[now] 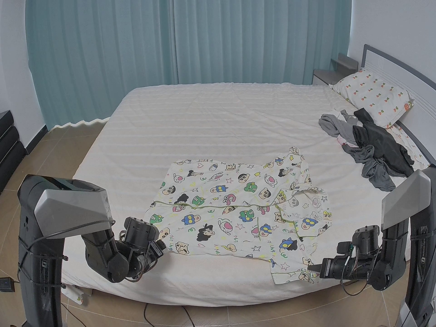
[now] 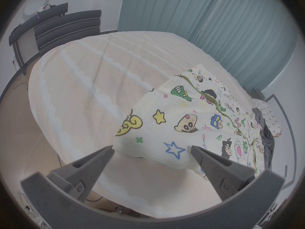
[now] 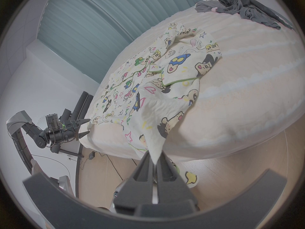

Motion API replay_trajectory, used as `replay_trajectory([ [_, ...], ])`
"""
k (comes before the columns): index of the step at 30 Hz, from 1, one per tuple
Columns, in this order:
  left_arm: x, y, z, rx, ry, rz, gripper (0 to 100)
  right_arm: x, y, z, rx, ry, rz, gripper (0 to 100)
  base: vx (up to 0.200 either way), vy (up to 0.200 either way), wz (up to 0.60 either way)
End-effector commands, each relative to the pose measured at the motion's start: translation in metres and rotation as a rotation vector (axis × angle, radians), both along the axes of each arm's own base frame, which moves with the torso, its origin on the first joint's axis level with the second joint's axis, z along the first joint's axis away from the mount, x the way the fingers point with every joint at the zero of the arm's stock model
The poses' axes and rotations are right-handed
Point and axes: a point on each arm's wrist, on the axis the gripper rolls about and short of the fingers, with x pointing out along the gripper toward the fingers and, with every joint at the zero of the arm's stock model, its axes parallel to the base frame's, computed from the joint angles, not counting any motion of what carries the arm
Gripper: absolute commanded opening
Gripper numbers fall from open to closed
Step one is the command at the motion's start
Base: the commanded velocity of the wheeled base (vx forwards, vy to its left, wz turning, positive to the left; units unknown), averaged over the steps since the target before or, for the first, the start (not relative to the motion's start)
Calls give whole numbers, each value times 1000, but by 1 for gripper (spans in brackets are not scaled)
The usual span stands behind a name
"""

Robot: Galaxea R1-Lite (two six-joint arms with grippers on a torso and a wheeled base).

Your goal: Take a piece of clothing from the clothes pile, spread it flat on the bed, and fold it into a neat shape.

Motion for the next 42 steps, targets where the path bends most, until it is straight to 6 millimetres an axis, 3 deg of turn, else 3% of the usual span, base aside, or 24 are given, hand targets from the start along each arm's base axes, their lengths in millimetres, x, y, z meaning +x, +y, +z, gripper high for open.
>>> replay_trajectory([
  [1,4,3,2,6,-10,21,100,-3,0,-1,-1,8,1,0,0,0,0],
  [9,26,8,3,-6,-61,54,100,-3,-1,0,-2,7,0,0,0,0,0],
  [20,29,4,-7,92,-37,2,100,-4,0,0,-8,8,8,0,0,0,0],
  [21,29,5,-7,93,-36,2,0,-4,0,0,-8,7,8,0,0,0,0],
  [36,26,6,-8,125,15,-19,0,-13,-2,0,-7,3,17,0,0,0,0],
  [42,20,8,0,121,11,-16,0,-25,-10,0,-9,12,81,0,0,0,0],
])
